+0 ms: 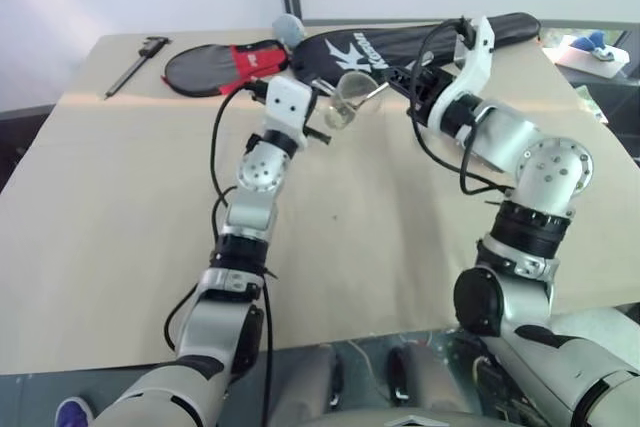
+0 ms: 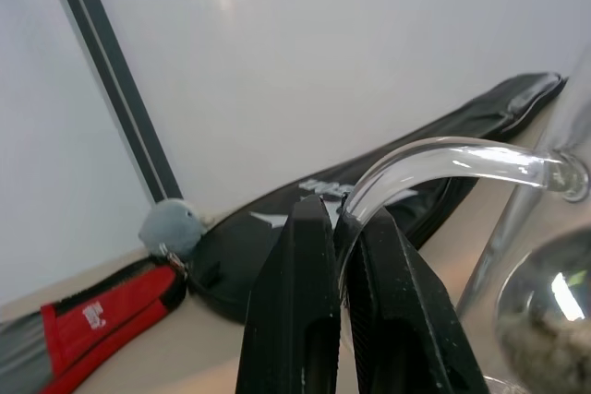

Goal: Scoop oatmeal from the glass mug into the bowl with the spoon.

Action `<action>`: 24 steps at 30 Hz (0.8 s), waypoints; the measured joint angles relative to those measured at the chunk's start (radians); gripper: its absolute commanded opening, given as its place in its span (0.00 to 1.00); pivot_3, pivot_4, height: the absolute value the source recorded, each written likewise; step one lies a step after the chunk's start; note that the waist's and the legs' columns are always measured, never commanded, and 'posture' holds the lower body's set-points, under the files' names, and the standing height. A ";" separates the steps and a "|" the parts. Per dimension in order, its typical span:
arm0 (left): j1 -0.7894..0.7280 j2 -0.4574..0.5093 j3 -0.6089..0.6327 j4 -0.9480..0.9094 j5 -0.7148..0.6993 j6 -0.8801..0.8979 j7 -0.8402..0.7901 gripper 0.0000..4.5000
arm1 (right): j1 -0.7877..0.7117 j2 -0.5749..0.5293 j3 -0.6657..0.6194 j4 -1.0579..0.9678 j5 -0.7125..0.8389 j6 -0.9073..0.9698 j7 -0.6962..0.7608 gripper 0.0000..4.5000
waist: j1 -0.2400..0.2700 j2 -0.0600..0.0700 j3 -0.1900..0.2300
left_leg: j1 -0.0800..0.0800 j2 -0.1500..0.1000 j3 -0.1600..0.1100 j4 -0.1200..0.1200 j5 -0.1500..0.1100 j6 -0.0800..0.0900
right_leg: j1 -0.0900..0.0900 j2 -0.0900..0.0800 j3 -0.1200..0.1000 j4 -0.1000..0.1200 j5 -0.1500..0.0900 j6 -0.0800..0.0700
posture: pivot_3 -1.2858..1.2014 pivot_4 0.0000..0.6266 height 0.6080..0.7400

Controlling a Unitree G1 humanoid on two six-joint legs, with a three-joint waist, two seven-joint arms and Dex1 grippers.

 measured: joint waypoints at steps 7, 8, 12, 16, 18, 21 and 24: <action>-0.104 -0.015 -0.022 0.137 0.032 -0.018 0.019 0.01 | -0.041 -0.034 -0.144 0.096 0.138 0.000 -0.141 0.00 | 0.000 0.000 0.000 | 0.000 0.000 0.001 0.000 0.000 0.000 | 0.000 0.000 0.001 0.003 0.000 0.000 | 0.52 0.24 1.00; -0.114 -0.019 -0.026 0.155 0.033 -0.024 0.020 0.01 | -0.043 -0.045 -0.153 0.104 0.154 -0.001 -0.157 0.00 | -0.001 0.000 0.000 | 0.000 0.000 0.001 0.000 0.000 0.000 | 0.000 0.000 0.001 0.004 0.000 0.000 | 0.52 0.24 1.00; -0.156 -0.036 -0.047 0.246 0.050 -0.051 0.028 0.01 | -0.045 -0.087 -0.182 0.152 0.209 -0.008 -0.213 0.00 | -0.001 0.000 0.000 | 0.000 0.000 0.002 0.000 0.000 0.000 | -0.001 0.000 0.002 0.004 0.000 0.000 | 0.52 0.24 1.00; -0.215 -0.052 -0.068 0.347 0.072 -0.074 0.035 0.01 | -0.048 -0.145 -0.194 0.192 0.248 -0.032 -0.246 0.00 | -0.002 0.000 0.000 | -0.001 0.000 0.003 -0.001 0.000 0.000 | -0.002 0.000 0.003 0.004 0.000 0.000 | 0.52 0.24 1.00; -0.246 -0.059 -0.079 0.399 0.081 -0.084 0.040 0.01 | -0.048 -0.174 -0.200 0.209 0.262 -0.045 -0.254 0.00 | -0.001 0.000 0.000 | -0.001 0.000 0.003 -0.001 0.000 0.000 | -0.002 0.000 0.003 0.004 0.000 0.000 | 0.52 0.24 1.00; -0.300 -0.075 -0.097 0.482 0.108 -0.088 0.053 0.01 | -0.048 -0.213 -0.202 0.238 0.280 -0.055 -0.268 0.00 | -0.001 0.000 0.000 | -0.002 0.000 0.004 -0.001 0.000 0.000 | -0.003 0.000 0.003 0.004 0.000 0.000 | 0.52 0.24 1.00; -0.362 -0.096 -0.112 0.572 0.127 -0.091 0.074 0.01 | -0.048 -0.254 -0.211 0.272 0.303 -0.071 -0.278 0.00 | 0.000 0.000 0.000 | -0.010 0.000 0.004 0.002 0.000 0.001 | -0.010 0.000 0.003 0.005 0.000 0.000 | 0.52 0.24 1.00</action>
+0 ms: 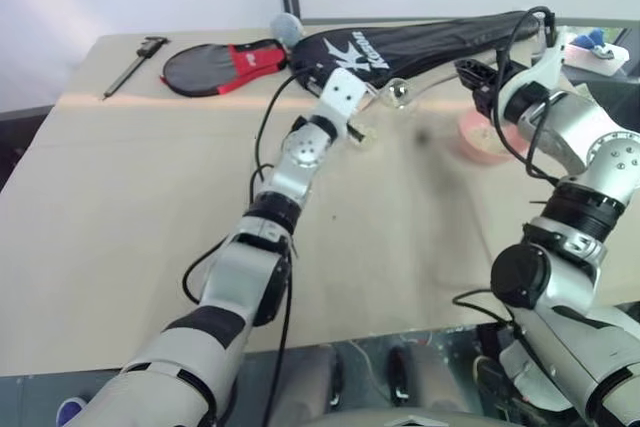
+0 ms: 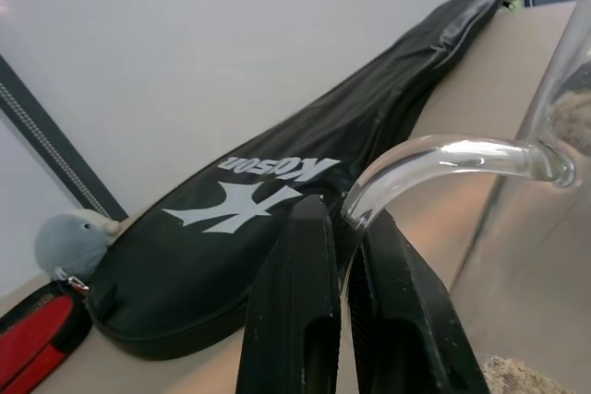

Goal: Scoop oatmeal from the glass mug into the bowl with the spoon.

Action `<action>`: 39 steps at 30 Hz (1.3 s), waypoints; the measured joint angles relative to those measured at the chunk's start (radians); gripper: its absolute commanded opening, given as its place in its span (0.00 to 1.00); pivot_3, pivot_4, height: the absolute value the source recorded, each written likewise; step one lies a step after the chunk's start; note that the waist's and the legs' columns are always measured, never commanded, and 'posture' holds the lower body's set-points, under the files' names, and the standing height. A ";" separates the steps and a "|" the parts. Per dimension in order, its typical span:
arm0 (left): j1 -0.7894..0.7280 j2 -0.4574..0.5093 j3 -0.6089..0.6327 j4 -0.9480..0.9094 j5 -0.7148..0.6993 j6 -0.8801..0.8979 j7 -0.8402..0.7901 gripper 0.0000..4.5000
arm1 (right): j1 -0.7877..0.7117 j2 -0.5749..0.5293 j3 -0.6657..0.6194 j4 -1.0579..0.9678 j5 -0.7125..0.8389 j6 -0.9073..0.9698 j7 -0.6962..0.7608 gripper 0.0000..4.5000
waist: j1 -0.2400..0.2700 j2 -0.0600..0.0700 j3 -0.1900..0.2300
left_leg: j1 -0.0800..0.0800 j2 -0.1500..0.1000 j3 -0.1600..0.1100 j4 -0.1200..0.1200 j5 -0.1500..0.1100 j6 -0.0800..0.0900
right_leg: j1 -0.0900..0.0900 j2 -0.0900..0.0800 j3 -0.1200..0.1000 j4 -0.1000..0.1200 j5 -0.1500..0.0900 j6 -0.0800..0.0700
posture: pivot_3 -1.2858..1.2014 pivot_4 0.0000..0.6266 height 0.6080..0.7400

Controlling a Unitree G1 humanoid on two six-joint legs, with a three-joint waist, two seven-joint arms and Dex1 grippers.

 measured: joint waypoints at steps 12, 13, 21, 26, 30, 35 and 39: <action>-0.169 -0.098 -0.014 0.223 0.026 0.018 0.025 0.01 | 0.031 -0.157 -0.029 0.149 0.041 -0.047 0.032 0.00 | 0.002 0.000 0.000 | -0.005 0.000 0.002 -0.001 0.000 0.000 | -0.005 0.000 0.001 0.000 0.000 0.000 | 0.52 0.24 1.00; -0.176 -0.108 -0.016 0.235 0.031 0.025 0.028 0.01 | 0.039 -0.171 -0.028 0.165 0.041 -0.049 0.048 0.00 | 0.001 0.000 0.000 | -0.005 0.000 0.002 -0.001 0.000 0.000 | -0.005 0.000 0.001 0.000 0.000 0.000 | 0.52 0.24 1.00; -0.230 -0.154 -0.023 0.274 0.059 0.063 0.029 0.01 | 0.052 -0.249 -0.028 0.231 0.037 -0.062 0.109 0.00 | 0.002 0.000 0.000 | -0.005 0.001 0.003 -0.001 0.000 0.001 | -0.005 0.000 0.002 0.000 0.000 0.000 | 0.52 0.24 1.00; -0.251 -0.166 -0.023 0.293 0.064 0.081 0.023 0.01 | 0.052 -0.271 -0.029 0.234 0.041 -0.063 0.110 0.00 | 0.004 0.000 0.000 | -0.005 0.001 0.003 -0.001 0.000 0.001 | -0.005 -0.001 0.002 0.000 0.000 0.000 | 0.52 0.24 1.00; -0.251 -0.169 -0.025 0.299 0.073 0.091 0.022 0.01 | 0.052 -0.294 -0.033 0.236 0.045 -0.070 0.110 0.00 | 0.004 0.000 0.000 | -0.005 0.001 0.003 -0.001 0.000 0.001 | -0.005 -0.001 0.002 0.000 0.000 0.000 | 0.52 0.24 1.00; -0.251 -0.164 -0.024 0.299 0.079 0.094 0.019 0.01 | 0.052 -0.346 -0.058 0.238 0.045 -0.091 0.109 0.00 | 0.007 0.000 0.000 | -0.005 0.001 0.003 -0.001 0.000 0.001 | -0.005 -0.001 0.002 0.000 0.000 0.000 | 0.52 0.24 1.00; -0.251 -0.167 -0.024 0.299 0.079 0.098 0.018 0.01 | 0.052 -0.349 -0.060 0.255 0.045 -0.091 0.110 0.00 | 0.005 0.000 0.000 | -0.005 0.001 0.003 -0.001 0.000 0.001 | -0.005 -0.001 0.003 0.000 0.000 0.000 | 0.52 0.24 1.00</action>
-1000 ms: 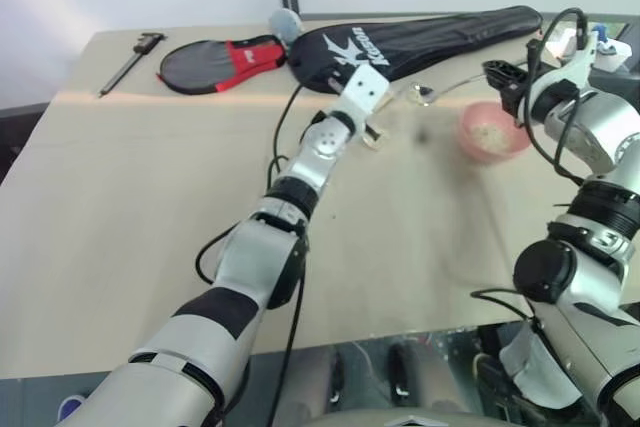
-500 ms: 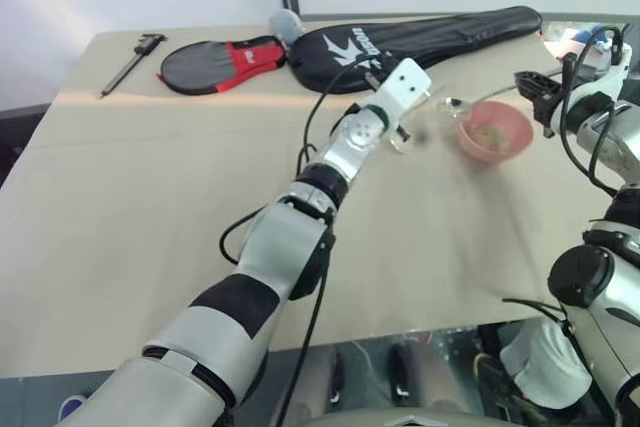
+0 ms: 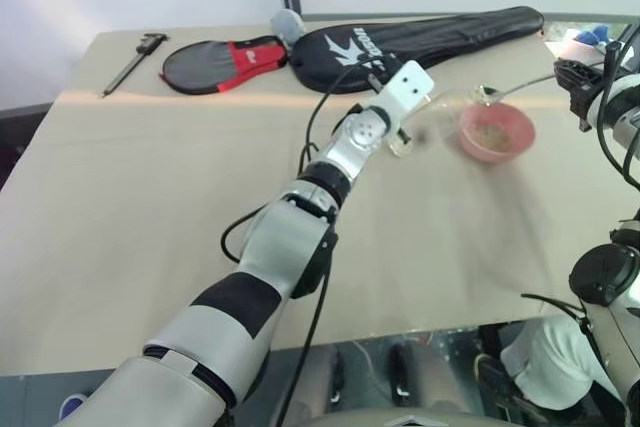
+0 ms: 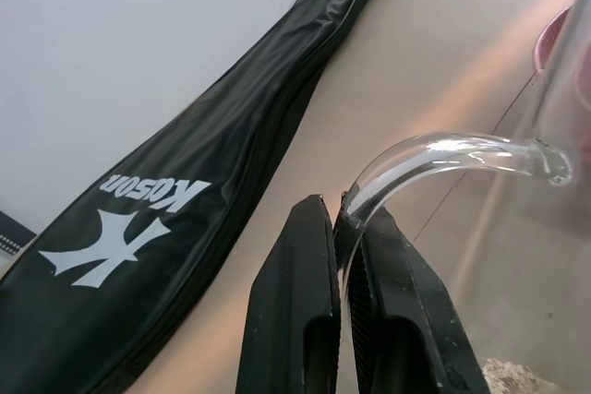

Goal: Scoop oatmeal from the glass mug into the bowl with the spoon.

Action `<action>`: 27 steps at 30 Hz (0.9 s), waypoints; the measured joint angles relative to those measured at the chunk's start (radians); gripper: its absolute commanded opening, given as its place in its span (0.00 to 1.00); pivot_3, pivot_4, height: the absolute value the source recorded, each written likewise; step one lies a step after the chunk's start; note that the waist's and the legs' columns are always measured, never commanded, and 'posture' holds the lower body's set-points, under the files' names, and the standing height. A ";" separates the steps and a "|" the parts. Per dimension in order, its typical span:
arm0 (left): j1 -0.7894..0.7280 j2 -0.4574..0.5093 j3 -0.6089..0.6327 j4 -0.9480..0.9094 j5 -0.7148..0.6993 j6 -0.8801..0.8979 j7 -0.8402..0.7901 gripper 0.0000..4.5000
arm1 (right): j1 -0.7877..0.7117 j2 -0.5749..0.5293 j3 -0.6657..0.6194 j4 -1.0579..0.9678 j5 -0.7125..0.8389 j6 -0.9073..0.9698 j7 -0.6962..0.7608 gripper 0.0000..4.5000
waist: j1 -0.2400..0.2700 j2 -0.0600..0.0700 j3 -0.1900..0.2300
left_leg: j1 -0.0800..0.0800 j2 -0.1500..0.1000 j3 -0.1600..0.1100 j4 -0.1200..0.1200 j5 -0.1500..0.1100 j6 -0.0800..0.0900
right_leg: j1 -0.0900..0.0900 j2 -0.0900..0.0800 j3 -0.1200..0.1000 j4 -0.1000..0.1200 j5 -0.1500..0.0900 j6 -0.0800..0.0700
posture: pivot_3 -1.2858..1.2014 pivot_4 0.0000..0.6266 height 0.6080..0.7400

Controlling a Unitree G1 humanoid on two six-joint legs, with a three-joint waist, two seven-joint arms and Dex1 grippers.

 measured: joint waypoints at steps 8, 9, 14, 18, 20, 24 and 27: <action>0.000 0.005 0.003 0.000 -0.001 0.003 0.000 0.01 | 0.000 -0.036 0.016 0.022 -0.047 -0.040 0.059 0.00 | 0.002 0.000 0.000 | 0.000 0.000 0.000 0.000 0.000 0.000 | 0.000 0.000 0.000 0.000 0.000 0.000 | 0.52 0.24 1.00; 0.000 0.008 0.003 0.000 -0.001 0.003 0.000 0.01 | 0.000 -0.043 0.030 0.031 -0.066 -0.051 0.077 0.00 | 0.002 0.000 0.000 | 0.000 0.000 0.000 0.000 0.000 0.000 | 0.000 0.000 0.000 0.000 0.000 0.000 | 0.52 0.24 1.00; 0.000 0.036 0.013 0.000 -0.007 0.003 0.000 0.01 | 0.017 -0.081 0.110 0.136 -0.196 -0.137 0.200 0.00 | 0.001 0.000 0.000 | 0.000 0.000 0.000 0.001 0.000 0.000 | 0.000 0.000 0.000 0.000 0.000 0.000 | 0.52 0.24 1.00; 0.000 0.058 0.045 -0.001 -0.037 -0.001 -0.003 0.01 | 0.021 -0.100 0.193 0.174 -0.306 -0.204 0.306 0.00 | 0.000 0.000 0.000 | 0.000 0.000 0.001 0.001 0.000 0.000 | 0.000 0.000 0.000 0.000 0.000 0.000 | 0.52 0.24 1.00; 0.000 0.067 0.052 -0.002 -0.044 -0.006 -0.006 0.01 | 0.021 -0.106 0.223 0.177 -0.342 -0.228 0.345 0.00 | 0.000 0.000 0.000 | 0.000 0.000 0.000 0.001 0.000 0.000 | 0.000 0.000 0.000 0.000 0.000 0.000 | 0.52 0.24 1.00; 0.011 0.100 0.081 -0.027 -0.067 -0.019 -0.010 0.01 | 0.068 -0.135 0.425 0.069 -0.513 -0.317 0.495 0.00 | -0.001 0.000 0.000 | 0.000 0.000 0.000 0.001 0.000 0.000 | -0.001 0.000 0.000 0.000 0.000 0.000 | 0.52 0.24 1.00; 0.013 0.110 0.090 -0.044 -0.080 -0.023 -0.017 0.01 | 0.120 -0.138 0.560 -0.044 -0.625 -0.388 0.585 0.00 | -0.001 0.000 0.000 | 0.000 0.000 0.000 0.002 0.000 0.000 | -0.001 0.000 0.000 0.000 0.000 0.000 | 0.52 0.24 1.00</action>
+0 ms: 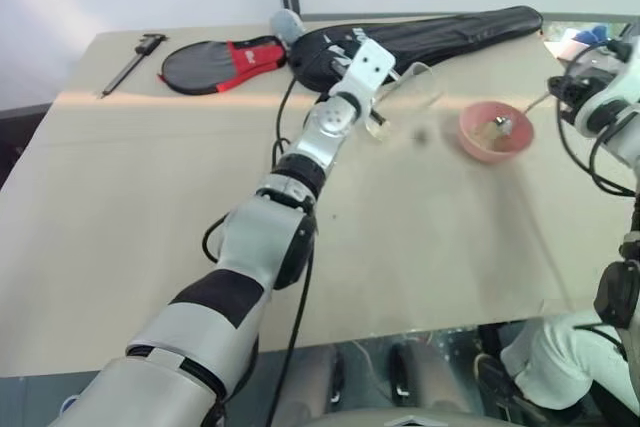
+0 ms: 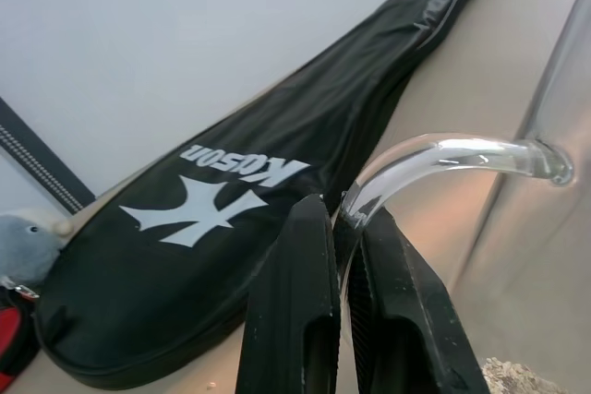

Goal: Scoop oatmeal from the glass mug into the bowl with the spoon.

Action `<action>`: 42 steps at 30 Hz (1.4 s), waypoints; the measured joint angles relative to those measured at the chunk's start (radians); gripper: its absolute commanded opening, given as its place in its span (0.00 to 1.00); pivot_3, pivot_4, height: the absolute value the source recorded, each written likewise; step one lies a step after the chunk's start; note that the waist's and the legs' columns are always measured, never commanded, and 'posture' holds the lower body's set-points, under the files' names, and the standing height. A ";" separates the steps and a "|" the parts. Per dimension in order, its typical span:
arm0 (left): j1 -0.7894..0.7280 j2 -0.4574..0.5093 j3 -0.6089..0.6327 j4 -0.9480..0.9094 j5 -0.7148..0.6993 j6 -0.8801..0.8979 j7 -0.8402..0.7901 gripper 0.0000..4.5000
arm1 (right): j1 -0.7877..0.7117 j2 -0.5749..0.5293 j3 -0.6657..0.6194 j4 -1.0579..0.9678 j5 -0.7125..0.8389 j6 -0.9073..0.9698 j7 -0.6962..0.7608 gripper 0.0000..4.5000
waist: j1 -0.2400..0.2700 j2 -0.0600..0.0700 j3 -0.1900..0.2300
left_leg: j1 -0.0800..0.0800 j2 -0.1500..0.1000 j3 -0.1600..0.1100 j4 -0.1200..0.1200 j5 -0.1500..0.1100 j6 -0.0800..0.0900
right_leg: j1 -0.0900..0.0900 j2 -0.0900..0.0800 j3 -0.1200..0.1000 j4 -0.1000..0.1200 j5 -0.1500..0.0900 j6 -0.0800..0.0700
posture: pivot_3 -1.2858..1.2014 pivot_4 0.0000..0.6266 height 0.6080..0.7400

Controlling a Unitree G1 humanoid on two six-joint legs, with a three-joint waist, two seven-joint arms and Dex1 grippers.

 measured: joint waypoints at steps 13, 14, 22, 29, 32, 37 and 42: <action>0.161 0.006 0.029 -0.203 -0.072 -0.019 -0.059 0.01 | 0.137 -0.026 0.182 -0.356 -0.327 -0.294 0.129 0.00 | 0.000 0.000 0.000 | 0.000 -0.001 -0.002 0.004 0.000 0.000 | 0.000 0.000 -0.001 0.001 0.000 0.000 | 0.52 0.24 1.00; 0.184 0.005 0.028 -0.225 -0.074 -0.019 -0.062 0.01 | 0.136 0.003 0.124 -0.390 -0.274 -0.246 0.111 0.00 | 0.000 0.000 0.000 | 0.000 -0.001 -0.002 0.004 0.000 0.000 | 0.001 0.000 -0.001 0.001 0.000 0.000 | 0.52 0.24 1.00; 0.276 0.007 0.024 -0.305 -0.078 -0.017 -0.080 0.01 | 0.062 0.200 -0.185 -0.624 0.174 0.107 -0.091 0.00 | 0.000 0.000 0.000 | 0.000 -0.001 -0.003 0.006 0.000 0.000 | 0.001 0.000 -0.002 0.003 0.000 0.000 | 0.52 0.24 1.00; 0.323 0.002 0.022 -0.425 -0.091 0.009 -0.088 0.01 | 0.073 0.318 -0.153 -0.714 0.314 0.214 -0.210 0.00 | 0.000 0.000 0.000 | 0.000 -0.001 -0.002 0.008 0.000 0.000 | 0.001 0.000 -0.002 0.004 0.000 0.000 | 0.52 0.24 1.00; 0.371 -0.005 0.023 -0.513 -0.109 0.031 -0.098 0.01 | 0.077 0.335 -0.119 -0.715 0.315 0.216 -0.225 0.00 | -0.001 0.001 0.000 | 0.000 -0.001 -0.002 0.008 0.000 0.000 | 0.001 0.000 -0.002 0.004 0.000 0.000 | 0.52 0.24 1.00; 0.457 -0.007 0.024 -0.705 -0.142 0.102 -0.112 0.01 | 0.079 0.342 -0.062 -0.692 0.304 0.211 -0.214 0.00 | -0.004 0.001 -0.001 | 0.000 -0.001 -0.002 0.009 0.000 0.000 | 0.001 0.000 -0.002 0.005 0.000 0.000 | 0.52 0.24 1.00; 0.547 -0.004 0.031 -0.871 -0.176 0.191 -0.112 0.01 | 0.109 0.359 0.060 -0.636 0.241 0.201 -0.158 0.00 | -0.007 0.001 -0.001 | 0.001 -0.001 -0.002 0.010 0.000 0.000 | 0.001 0.001 -0.001 0.008 0.000 0.000 | 0.52 0.24 1.00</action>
